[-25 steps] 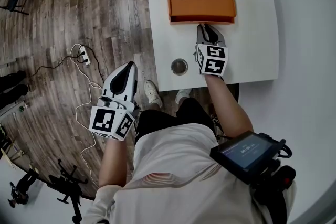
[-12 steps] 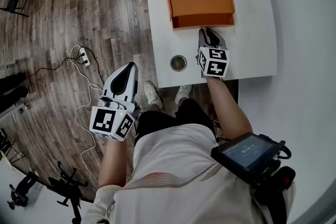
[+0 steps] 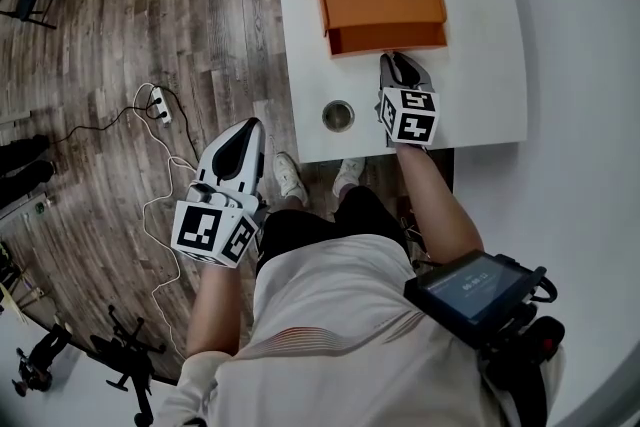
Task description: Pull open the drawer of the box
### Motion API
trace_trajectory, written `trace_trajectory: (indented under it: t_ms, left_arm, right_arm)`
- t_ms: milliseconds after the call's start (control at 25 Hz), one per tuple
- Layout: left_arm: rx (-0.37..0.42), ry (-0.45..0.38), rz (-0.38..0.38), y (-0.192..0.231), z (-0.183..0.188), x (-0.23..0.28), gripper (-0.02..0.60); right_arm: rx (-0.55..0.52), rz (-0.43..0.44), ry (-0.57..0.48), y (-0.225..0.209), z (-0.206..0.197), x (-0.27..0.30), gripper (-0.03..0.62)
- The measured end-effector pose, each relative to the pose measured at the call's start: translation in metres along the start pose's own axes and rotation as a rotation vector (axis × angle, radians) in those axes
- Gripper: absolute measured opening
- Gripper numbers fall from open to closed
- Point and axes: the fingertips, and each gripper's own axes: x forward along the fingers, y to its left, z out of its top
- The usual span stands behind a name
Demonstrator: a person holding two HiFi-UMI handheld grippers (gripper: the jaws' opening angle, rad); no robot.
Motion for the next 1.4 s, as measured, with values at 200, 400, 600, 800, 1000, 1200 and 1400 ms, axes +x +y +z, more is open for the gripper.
trace_trajectory:
  t_ms: [200,400,600,800,1000,1200,1400]
  left_arm:
    - [0.004,-0.002,-0.007,0.000,0.002,0.003,0.009]
    - [0.016,0.001,-0.015,-0.001,-0.001,0.004,0.009]
    - [0.017,0.000,-0.013,-0.001,-0.001,0.005,0.009]
    - [0.010,0.006,-0.009,-0.004,-0.001,0.005,0.009]
    - [0.005,-0.005,-0.012,-0.005,-0.002,0.006,0.009]
    - [0.003,-0.007,-0.018,-0.007,-0.001,0.009,0.009]
    - [0.005,-0.010,-0.024,-0.007,0.000,0.010,0.009]
  right_arm:
    - [-0.003,0.009,0.002,0.008,-0.003,-0.002,0.078]
    - [0.004,0.009,0.013,0.007,-0.005,-0.003,0.080]
    - [0.017,0.005,0.013,0.003,-0.006,-0.004,0.080]
    - [0.010,0.009,0.017,0.002,-0.006,-0.003,0.080]
    - [-0.008,0.022,0.020,0.003,-0.008,-0.005,0.080]
    - [-0.012,0.024,0.024,0.006,-0.010,-0.008,0.080]
    - [-0.014,0.031,0.028,0.010,-0.015,-0.011,0.080]
